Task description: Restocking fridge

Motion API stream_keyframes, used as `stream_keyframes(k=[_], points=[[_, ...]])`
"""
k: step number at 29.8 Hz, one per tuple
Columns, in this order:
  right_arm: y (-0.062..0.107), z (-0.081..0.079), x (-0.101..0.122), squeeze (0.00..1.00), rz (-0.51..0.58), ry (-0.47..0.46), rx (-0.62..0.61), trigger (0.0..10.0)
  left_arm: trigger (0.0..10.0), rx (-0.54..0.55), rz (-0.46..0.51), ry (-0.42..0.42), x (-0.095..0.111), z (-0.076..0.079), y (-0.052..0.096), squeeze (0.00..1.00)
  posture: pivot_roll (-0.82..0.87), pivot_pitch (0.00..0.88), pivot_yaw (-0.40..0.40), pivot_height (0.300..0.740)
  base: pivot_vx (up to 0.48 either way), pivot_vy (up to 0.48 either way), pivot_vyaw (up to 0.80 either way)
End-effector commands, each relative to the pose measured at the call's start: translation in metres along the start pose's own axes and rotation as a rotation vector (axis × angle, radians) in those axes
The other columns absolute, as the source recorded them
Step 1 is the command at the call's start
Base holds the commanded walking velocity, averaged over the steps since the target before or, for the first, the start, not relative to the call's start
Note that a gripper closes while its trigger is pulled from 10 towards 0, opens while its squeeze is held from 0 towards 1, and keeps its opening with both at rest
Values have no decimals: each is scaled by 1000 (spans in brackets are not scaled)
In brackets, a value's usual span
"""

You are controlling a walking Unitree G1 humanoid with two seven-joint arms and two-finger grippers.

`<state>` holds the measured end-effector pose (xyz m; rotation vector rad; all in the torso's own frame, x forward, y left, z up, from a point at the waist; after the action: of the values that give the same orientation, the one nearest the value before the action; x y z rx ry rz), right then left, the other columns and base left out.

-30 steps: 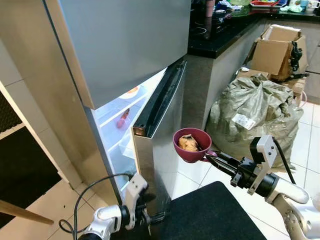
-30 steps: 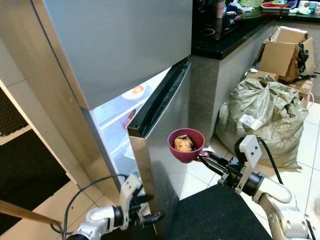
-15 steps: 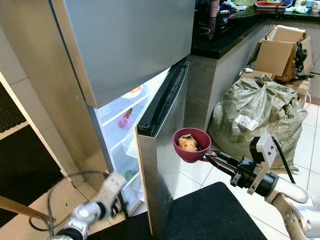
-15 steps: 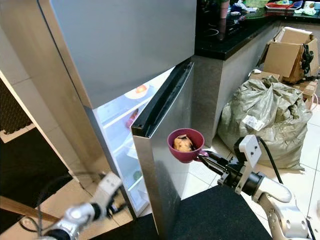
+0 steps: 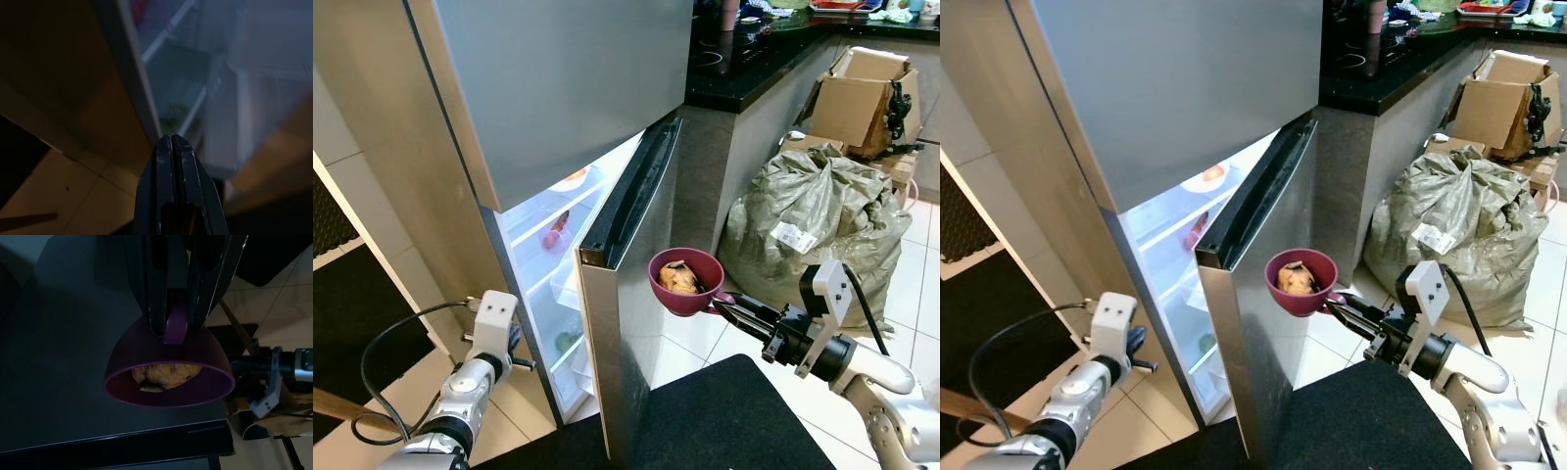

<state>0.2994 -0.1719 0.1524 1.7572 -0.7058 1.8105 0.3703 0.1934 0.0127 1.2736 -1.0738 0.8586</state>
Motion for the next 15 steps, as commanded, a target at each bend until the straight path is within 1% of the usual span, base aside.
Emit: stream_keyframes(k=[1, 3, 6, 8, 10, 14, 15], points=[[-2, -3, 6, 0, 20, 19, 11, 10000, 10000, -35, 65, 96, 11, 14, -4, 0, -183, 0, 56, 740, 0, 0, 0], [-2, -3, 6, 0, 20, 19, 10, 10000, 10000, -87, 92, 137, 16, 25, -5, 0, -183, 0, 56, 740, 0, 0, 0], [-1, -2, 6, 0, 20, 19, 5, 10000, 10000, -162, 135, 171, 25, 43, -7, 0, -182, 0, 55, 740, 0, 0, 0], [-1, -1, 6, 0, 20, 21, 4, 10000, 10000, -187, 155, 188, 30, 50, -9, 0, -183, 0, 55, 740, 0, 0, 0], [-1, -1, 6, 0, 21, 21, 4, 10000, 10000, -194, 161, 193, 32, 52, -9, 0, -182, 0, 54, 740, 0, 0, 0], [-2, -1, 7, 0, 23, 23, 3, 10000, 10000, -232, 215, 228, 46, 64, -12, 0, -183, 0, 55, 740, 0, 0, 0], [-2, -1, 7, 0, 23, 23, 3, 10000, 10000, -232, 215, 228, 46, 64, -12, 0, -183, 0, 55, 740, 0, 0, 0]])
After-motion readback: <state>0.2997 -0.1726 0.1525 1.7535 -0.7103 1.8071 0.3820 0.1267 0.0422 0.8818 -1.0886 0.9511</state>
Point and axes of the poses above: a point about 5 cm out from each wrist's last joint towards the gripper, its own y axis pointing back from the gripper into the wrist, its own x axis along the axis of the wrist's last joint, z = x × y, the point moved 6 cm from there along -y, pointing out of the wrist towards the gripper
